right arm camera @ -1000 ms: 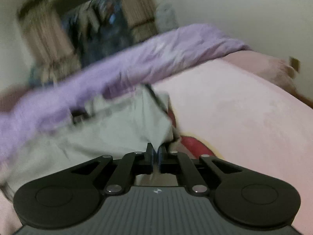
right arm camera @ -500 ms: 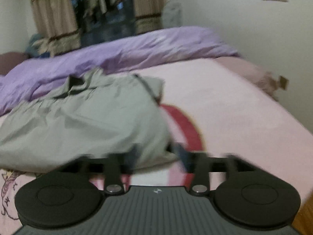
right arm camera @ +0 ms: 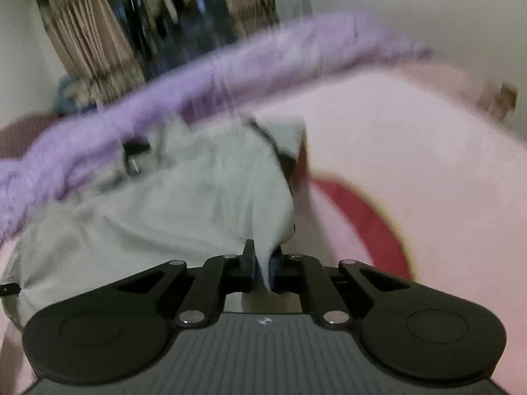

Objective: Fold large clothes

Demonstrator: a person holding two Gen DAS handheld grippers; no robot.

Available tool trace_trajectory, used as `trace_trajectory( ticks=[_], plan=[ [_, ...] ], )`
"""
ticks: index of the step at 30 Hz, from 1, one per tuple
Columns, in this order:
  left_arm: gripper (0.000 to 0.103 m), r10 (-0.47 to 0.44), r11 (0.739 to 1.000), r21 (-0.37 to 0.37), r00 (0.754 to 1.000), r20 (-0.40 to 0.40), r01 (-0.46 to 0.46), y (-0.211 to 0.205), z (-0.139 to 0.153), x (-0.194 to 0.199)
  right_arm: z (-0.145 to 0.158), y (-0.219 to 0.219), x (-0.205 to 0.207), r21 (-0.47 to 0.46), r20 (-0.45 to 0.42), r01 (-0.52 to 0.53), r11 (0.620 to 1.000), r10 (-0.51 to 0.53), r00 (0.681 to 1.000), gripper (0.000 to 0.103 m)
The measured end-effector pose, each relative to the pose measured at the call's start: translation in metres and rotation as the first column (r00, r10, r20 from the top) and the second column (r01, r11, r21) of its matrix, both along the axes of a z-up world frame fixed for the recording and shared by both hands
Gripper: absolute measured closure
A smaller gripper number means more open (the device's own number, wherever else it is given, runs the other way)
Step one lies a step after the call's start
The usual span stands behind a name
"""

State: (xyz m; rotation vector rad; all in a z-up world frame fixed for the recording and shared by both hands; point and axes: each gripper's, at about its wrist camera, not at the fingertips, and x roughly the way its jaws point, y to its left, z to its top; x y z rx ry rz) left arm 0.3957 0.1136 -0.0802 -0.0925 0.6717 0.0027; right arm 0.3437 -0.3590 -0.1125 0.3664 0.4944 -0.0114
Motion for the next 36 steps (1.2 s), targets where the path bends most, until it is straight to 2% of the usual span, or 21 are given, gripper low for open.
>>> trace_trajectory(
  ticks=[3, 6, 9, 11, 12, 13, 14, 16, 17, 18, 19, 20, 21, 23, 25, 27, 28, 29, 32, 33, 36],
  plan=[
    [0.099, -0.005, 0.998, -0.069, 0.997, 0.079, 0.010, 0.008, 0.040, -0.038, 0.026, 0.002, -0.053, 0.134, 0.086, 0.006, 0.991, -0.018, 0.996, 0.097],
    [0.099, -0.030, 0.998, -0.057, 0.996, 0.088, 0.035, 0.008, 0.057, -0.080, 0.036, 0.015, -0.103, 0.081, 0.122, 0.009, 0.997, -0.019, 0.992, 0.097],
    [0.099, -0.040, 0.999, -0.004, 0.999, -0.002, 0.040, 0.011, 0.033, -0.085, 0.018, 0.008, -0.134, 0.090, 0.027, 0.045, 0.995, -0.047, 0.999, 0.097],
    [0.097, -0.019, 1.000, -0.022, 0.995, -0.102, 0.017, 0.024, 0.000, -0.075, -0.013, 0.000, -0.132, 0.117, -0.088, 0.087, 0.989, -0.077, 0.993, 0.096],
    [0.092, -0.012, 0.999, -0.039, 0.990, -0.142, 0.007, 0.029, -0.016, -0.068, -0.030, -0.004, -0.128, 0.138, -0.137, 0.107, 0.985, -0.088, 0.987, 0.095],
    [0.089, -0.003, 0.999, -0.046, 0.984, -0.176, -0.005, 0.032, -0.031, -0.061, -0.046, -0.006, -0.125, 0.156, -0.175, 0.120, 0.980, -0.092, 0.980, 0.087],
    [0.084, -0.007, 0.999, -0.040, 0.984, -0.177, 0.000, 0.033, -0.037, -0.057, -0.053, -0.006, -0.125, 0.167, -0.180, 0.131, 0.977, -0.100, 0.978, 0.085],
    [0.082, -0.009, 1.000, -0.009, 0.986, -0.168, 0.007, 0.031, -0.033, -0.055, -0.050, -0.010, -0.124, 0.174, -0.183, 0.133, 0.976, -0.101, 0.978, 0.079],
    [0.074, -0.012, 1.000, 0.015, 0.987, -0.160, 0.015, 0.029, -0.027, -0.056, -0.044, -0.010, -0.122, 0.148, -0.191, 0.131, 0.980, -0.102, 0.976, 0.067],
    [0.049, 0.000, 0.999, 0.042, 0.990, -0.142, 0.007, 0.026, -0.022, -0.056, -0.038, -0.010, -0.121, 0.119, -0.190, 0.128, 0.985, -0.103, 0.976, 0.062],
    [0.032, 0.022, 0.997, 0.071, 0.993, -0.116, -0.014, 0.024, -0.014, -0.055, -0.029, -0.008, -0.119, 0.076, -0.188, 0.139, 0.987, -0.123, 0.974, 0.058],
    [0.007, 0.041, 0.995, 0.089, 0.996, -0.082, -0.033, 0.023, -0.006, -0.056, -0.021, -0.006, -0.120, 0.037, -0.177, 0.157, 0.987, -0.148, 0.973, 0.055],
    [0.003, 0.041, 0.995, 0.095, 0.999, -0.029, -0.038, 0.023, 0.004, -0.055, -0.011, -0.006, -0.122, -0.009, -0.150, 0.183, 0.983, -0.183, 0.972, 0.053],
    [0.003, 0.027, 0.997, 0.074, 0.999, 0.047, -0.030, 0.021, 0.023, -0.048, 0.009, -0.002, -0.126, -0.109, -0.037, 0.281, 0.953, -0.287, 0.957, 0.037],
    [0.000, 0.008, 0.999, 0.048, 0.997, 0.081, -0.012, 0.019, 0.037, -0.033, 0.024, 0.000, -0.115, -0.152, 0.026, 0.287, 0.946, -0.286, 0.958, 0.025],
    [0.000, -0.077, 0.996, 0.047, 0.994, 0.078, 0.074, 0.010, 0.040, -0.007, 0.033, 0.005, -0.094, -0.144, 0.048, 0.213, 0.966, -0.208, 0.977, 0.020],
    [0.000, -0.106, 0.993, 0.054, 0.992, 0.061, 0.103, 0.004, 0.037, 0.006, 0.037, 0.009, -0.079, -0.142, 0.066, 0.165, 0.976, -0.157, 0.985, 0.013],
    [0.000, -0.122, 0.991, 0.060, 0.991, 0.046, 0.119, -0.003, 0.032, 0.021, 0.038, 0.012, -0.068, -0.146, 0.079, 0.140, 0.979, -0.129, 0.988, 0.010],
    [0.000, -0.138, 0.989, 0.060, 0.990, 0.029, 0.136, -0.007, 0.016, 0.050, 0.040, 0.024, -0.025, -0.221, 0.130, 0.098, 0.970, -0.071, 0.989, 0.006],
    [0.000, -0.133, 0.990, 0.048, 0.991, -0.005, 0.133, -0.010, 0.009, 0.066, 0.037, 0.027, -0.007, -0.251, 0.107, 0.082, 0.964, -0.056, 0.993, 0.006],
    [0.000, -0.123, 0.992, 0.018, 0.987, -0.103, 0.126, -0.010, -0.009, 0.082, 0.019, 0.036, 0.047, -0.357, -0.035, 0.011, 0.934, -0.025, 0.999, 0.006]
  ],
)
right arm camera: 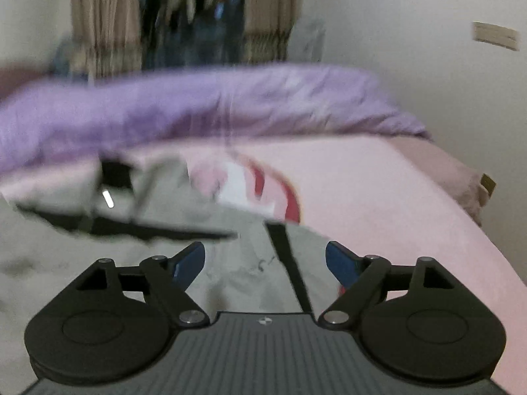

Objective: Fold large clothes

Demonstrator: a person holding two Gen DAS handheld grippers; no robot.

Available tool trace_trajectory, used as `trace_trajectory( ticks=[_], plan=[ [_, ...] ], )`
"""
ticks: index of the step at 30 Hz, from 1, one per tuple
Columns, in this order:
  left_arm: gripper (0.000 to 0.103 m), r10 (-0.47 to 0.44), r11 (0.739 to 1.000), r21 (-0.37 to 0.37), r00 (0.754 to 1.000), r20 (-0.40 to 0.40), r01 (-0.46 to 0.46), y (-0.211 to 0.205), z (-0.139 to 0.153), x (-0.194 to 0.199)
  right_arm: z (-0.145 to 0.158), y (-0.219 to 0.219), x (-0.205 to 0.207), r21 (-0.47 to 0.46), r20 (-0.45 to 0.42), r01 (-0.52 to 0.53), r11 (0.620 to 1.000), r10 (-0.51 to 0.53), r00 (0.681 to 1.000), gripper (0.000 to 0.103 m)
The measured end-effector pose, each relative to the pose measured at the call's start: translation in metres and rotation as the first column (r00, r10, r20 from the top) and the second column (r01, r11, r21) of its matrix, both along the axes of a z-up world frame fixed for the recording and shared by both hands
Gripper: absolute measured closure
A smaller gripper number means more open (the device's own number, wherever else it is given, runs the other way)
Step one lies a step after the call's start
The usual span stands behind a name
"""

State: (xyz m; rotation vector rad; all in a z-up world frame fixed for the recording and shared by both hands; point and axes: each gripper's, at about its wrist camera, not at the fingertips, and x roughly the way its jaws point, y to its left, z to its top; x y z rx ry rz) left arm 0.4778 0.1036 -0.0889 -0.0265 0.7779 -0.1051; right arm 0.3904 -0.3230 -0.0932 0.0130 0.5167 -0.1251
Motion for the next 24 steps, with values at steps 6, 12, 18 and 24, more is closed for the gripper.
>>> trace_trajectory(
  ticks=[6, 12, 18, 24],
  plan=[
    [0.078, 0.024, 0.997, -0.081, 0.999, 0.049, -0.020, 0.007, -0.003, -0.001, -0.030, -0.019, 0.018, 0.120, -0.004, -0.082, 0.989, 0.083, 0.997, 0.086],
    [0.095, 0.004, 0.996, -0.093, 0.980, 0.200, 0.015, 0.001, 0.035, -0.027, -0.001, 0.004, -0.030, -0.007, 0.254, -0.025, 1.000, 0.026, 0.967, 0.089],
    [0.094, -0.024, 0.995, -0.081, 0.940, 0.340, 0.055, -0.012, 0.058, -0.029, 0.018, -0.013, -0.028, 0.079, 0.362, 0.080, 0.994, -0.103, 0.926, 0.089],
    [0.085, -0.003, 0.996, -0.083, 0.981, 0.195, 0.020, -0.019, -0.011, 0.033, -0.019, -0.029, 0.017, 0.102, 0.191, 0.130, 0.986, -0.147, 0.970, 0.089]
  ],
)
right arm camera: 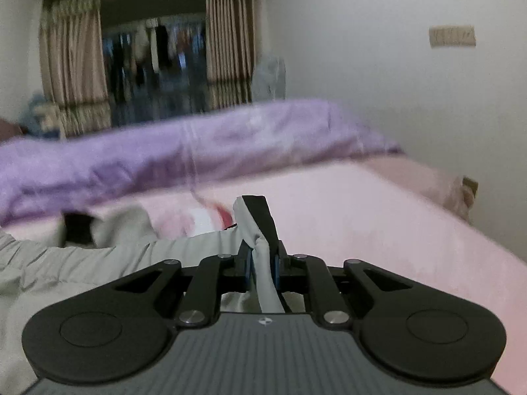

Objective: Fold large clothes

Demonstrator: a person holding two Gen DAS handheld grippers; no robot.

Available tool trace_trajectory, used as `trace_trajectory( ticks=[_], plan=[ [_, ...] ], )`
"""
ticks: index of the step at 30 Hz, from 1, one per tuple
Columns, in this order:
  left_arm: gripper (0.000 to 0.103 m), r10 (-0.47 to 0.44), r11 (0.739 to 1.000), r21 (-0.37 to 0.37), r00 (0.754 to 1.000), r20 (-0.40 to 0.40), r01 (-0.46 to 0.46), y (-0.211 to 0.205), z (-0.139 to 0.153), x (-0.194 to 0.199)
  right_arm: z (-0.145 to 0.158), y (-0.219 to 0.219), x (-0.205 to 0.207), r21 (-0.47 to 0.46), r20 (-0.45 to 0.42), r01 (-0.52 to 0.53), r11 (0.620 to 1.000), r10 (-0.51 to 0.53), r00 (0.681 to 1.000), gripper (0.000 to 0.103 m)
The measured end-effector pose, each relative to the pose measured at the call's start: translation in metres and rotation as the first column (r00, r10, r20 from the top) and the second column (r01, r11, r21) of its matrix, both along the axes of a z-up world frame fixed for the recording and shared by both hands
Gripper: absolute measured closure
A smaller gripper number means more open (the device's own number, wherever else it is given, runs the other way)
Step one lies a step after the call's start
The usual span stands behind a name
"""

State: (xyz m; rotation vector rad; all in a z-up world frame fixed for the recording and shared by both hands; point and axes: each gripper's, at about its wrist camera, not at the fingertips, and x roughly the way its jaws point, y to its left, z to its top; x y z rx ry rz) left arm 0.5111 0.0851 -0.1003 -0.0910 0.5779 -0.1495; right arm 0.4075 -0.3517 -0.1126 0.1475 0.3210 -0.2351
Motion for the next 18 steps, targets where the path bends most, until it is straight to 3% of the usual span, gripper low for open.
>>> trace_trajectory(
  ticks=[3, 5, 7, 10, 12, 13, 16, 18],
  plan=[
    [0.079, 0.015, 1.000, -0.001, 1.000, 0.005, -0.015, 0.000, -0.021, 0.006, -0.018, -0.010, 0.014, 0.062, -0.107, 0.013, 0.998, -0.006, 0.994, 0.073],
    [0.073, 0.020, 1.000, 0.014, 1.000, 0.014, -0.020, -0.001, -0.016, 0.004, -0.022, -0.020, 0.017, 0.124, -0.145, 0.057, 0.991, -0.039, 0.989, 0.038],
    [0.057, 0.046, 0.998, 0.047, 0.998, 0.036, -0.048, 0.000, -0.006, -0.002, -0.021, -0.031, 0.011, 0.174, -0.150, 0.116, 0.978, -0.090, 0.984, 0.017],
    [0.045, 0.097, 0.994, 0.037, 0.990, 0.106, -0.101, 0.011, 0.020, -0.023, -0.014, -0.050, -0.009, 0.271, -0.073, 0.138, 0.953, -0.122, 0.990, 0.029],
    [0.027, 0.127, 0.991, 0.017, 0.983, 0.133, -0.130, 0.015, 0.042, -0.041, -0.003, -0.054, -0.028, 0.293, -0.018, 0.131, 0.947, -0.131, 0.991, 0.054],
    [0.025, 0.143, 0.990, 0.000, 0.980, 0.136, -0.144, 0.015, 0.052, -0.052, 0.006, -0.051, -0.040, 0.292, 0.015, 0.145, 0.945, -0.156, 0.988, 0.070],
    [0.023, 0.086, 0.996, 0.002, 0.991, 0.107, -0.087, -0.005, 0.067, -0.080, 0.029, -0.027, -0.071, 0.259, 0.105, 0.136, 0.956, -0.168, 0.980, 0.070],
    [0.013, 0.040, 0.998, 0.044, 0.995, 0.090, -0.044, -0.030, 0.065, -0.098, 0.038, 0.000, -0.079, 0.225, 0.128, 0.106, 0.969, -0.138, 0.982, 0.069]
  ],
)
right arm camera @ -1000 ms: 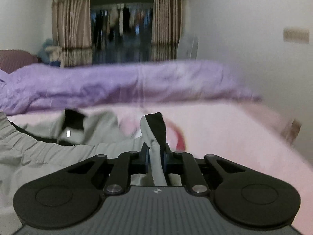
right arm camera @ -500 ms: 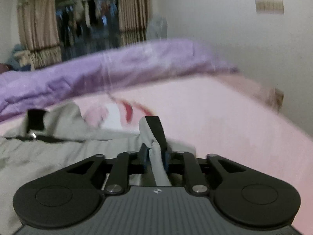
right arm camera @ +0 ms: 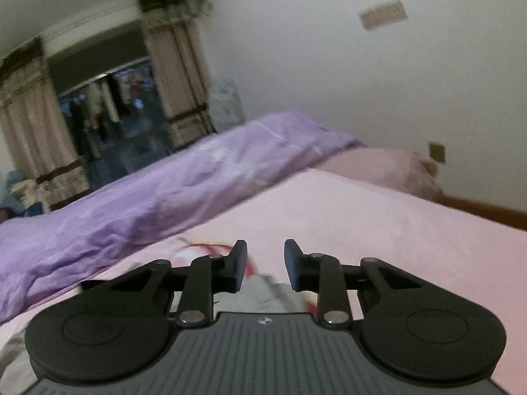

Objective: Fold large clothes

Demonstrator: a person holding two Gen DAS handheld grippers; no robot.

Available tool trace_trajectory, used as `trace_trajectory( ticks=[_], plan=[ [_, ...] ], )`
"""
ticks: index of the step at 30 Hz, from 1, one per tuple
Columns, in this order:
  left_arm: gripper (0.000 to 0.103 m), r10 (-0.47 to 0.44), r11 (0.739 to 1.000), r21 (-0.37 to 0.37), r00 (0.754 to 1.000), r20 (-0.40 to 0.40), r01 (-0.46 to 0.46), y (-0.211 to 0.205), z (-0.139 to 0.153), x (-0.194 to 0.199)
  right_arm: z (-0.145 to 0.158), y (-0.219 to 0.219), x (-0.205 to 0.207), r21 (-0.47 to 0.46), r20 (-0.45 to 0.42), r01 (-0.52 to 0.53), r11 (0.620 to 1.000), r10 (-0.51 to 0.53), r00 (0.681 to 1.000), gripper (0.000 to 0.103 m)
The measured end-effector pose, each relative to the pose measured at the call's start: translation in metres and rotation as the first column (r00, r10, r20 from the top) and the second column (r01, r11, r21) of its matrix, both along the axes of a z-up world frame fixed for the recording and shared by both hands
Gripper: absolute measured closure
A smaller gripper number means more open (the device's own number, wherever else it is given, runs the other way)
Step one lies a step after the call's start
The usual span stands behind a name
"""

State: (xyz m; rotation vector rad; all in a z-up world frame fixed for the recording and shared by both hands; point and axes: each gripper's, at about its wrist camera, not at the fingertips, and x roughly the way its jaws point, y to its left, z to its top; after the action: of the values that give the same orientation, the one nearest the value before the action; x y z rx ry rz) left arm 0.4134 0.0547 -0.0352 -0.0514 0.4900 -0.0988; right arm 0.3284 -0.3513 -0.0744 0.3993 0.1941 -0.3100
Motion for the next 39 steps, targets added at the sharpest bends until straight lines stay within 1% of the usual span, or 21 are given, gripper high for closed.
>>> trace_trajectory(
  ticks=[1, 3, 4, 5, 6, 8, 10, 12, 15, 21, 25, 27, 30, 31, 33, 35, 36, 39],
  plan=[
    [0.011, -0.019, 1.000, 0.022, 0.999, -0.026, 0.020, -0.014, -0.004, -0.007, 0.002, 0.019, -0.002, -0.013, -0.014, -0.043, 0.999, 0.043, 0.999, 0.069],
    [0.011, -0.049, 0.996, 0.067, 0.995, -0.091, 0.055, -0.040, -0.017, -0.015, 0.001, 0.053, 0.002, 0.009, -0.056, -0.168, 0.986, 0.168, 0.984, 0.069],
    [0.011, -0.052, 0.994, 0.089, 0.992, -0.115, 0.063, -0.052, -0.023, -0.018, -0.003, 0.072, 0.005, 0.029, -0.081, -0.249, 0.968, 0.250, 0.965, 0.069],
    [0.011, -0.056, 0.991, 0.117, 0.989, -0.134, 0.072, -0.063, -0.030, -0.022, -0.008, 0.088, 0.007, 0.032, -0.105, -0.305, 0.952, 0.307, 0.946, 0.069],
    [0.011, -0.064, 0.987, 0.137, 0.987, -0.151, 0.085, -0.072, -0.035, -0.025, -0.014, 0.104, 0.010, 0.022, -0.135, -0.339, 0.941, 0.339, 0.931, 0.069],
    [0.011, -0.077, 0.982, 0.158, 0.980, -0.182, 0.106, -0.084, -0.045, -0.030, -0.024, 0.130, 0.013, -0.001, -0.202, -0.354, 0.935, 0.346, 0.916, 0.069],
    [0.011, -0.095, 0.980, 0.151, 0.973, -0.208, 0.128, -0.090, -0.052, -0.034, -0.035, 0.145, 0.013, 0.008, -0.223, -0.375, 0.927, 0.368, 0.903, 0.069],
    [0.011, -0.084, 0.980, 0.158, 0.969, -0.234, 0.123, -0.095, -0.059, -0.033, -0.042, 0.152, 0.014, 0.029, -0.244, -0.393, 0.919, 0.388, 0.889, 0.069],
    [0.009, -0.038, 0.979, 0.183, 0.963, -0.268, 0.089, -0.099, -0.067, -0.030, -0.050, 0.156, 0.024, 0.043, -0.282, -0.386, 0.921, 0.382, 0.880, 0.068],
    [0.005, -0.004, 0.984, 0.170, 0.958, -0.287, 0.055, -0.098, -0.073, -0.029, -0.053, 0.161, 0.007, 0.054, -0.288, -0.386, 0.921, 0.384, 0.877, 0.066],
    [0.003, 0.024, 0.990, 0.141, 0.954, -0.297, 0.019, -0.094, -0.075, -0.030, -0.056, 0.162, 0.011, 0.039, -0.297, -0.387, 0.921, 0.380, 0.876, 0.066],
    [0.001, 0.024, 0.990, 0.138, 0.952, -0.305, 0.019, -0.094, -0.076, -0.032, -0.056, 0.162, 0.012, 0.039, -0.302, -0.388, 0.921, 0.381, 0.874, 0.065],
    [0.000, 0.017, 0.987, 0.154, 0.950, -0.310, 0.033, -0.094, -0.075, -0.030, -0.056, 0.160, 0.011, 0.030, -0.304, -0.399, 0.916, 0.389, 0.870, 0.065],
    [0.000, 0.014, 0.986, 0.160, 0.950, -0.311, 0.038, -0.092, -0.075, -0.029, -0.055, 0.157, 0.011, 0.022, -0.307, -0.393, 0.919, 0.380, 0.872, 0.067],
    [0.000, 0.029, 0.983, 0.179, 0.950, -0.312, 0.029, -0.085, -0.075, -0.028, -0.053, 0.143, 0.009, 0.013, -0.319, -0.319, 0.948, 0.307, 0.897, 0.069],
    [0.000, 0.096, 0.970, 0.243, 0.949, -0.299, -0.021, -0.076, -0.075, -0.028, -0.051, 0.117, 0.001, 0.031, -0.322, -0.252, 0.967, 0.248, 0.914, 0.073],
    [0.000, 0.107, 0.966, 0.258, 0.951, -0.292, -0.029, -0.072, -0.076, -0.029, -0.051, 0.104, -0.003, 0.030, -0.323, -0.231, 0.973, 0.228, 0.918, 0.073],
    [0.000, 0.116, 0.966, 0.255, 0.948, -0.297, -0.039, -0.047, -0.077, -0.033, -0.056, 0.059, -0.025, -0.027, -0.353, -0.093, 0.995, 0.078, 0.932, 0.073]
  ],
)
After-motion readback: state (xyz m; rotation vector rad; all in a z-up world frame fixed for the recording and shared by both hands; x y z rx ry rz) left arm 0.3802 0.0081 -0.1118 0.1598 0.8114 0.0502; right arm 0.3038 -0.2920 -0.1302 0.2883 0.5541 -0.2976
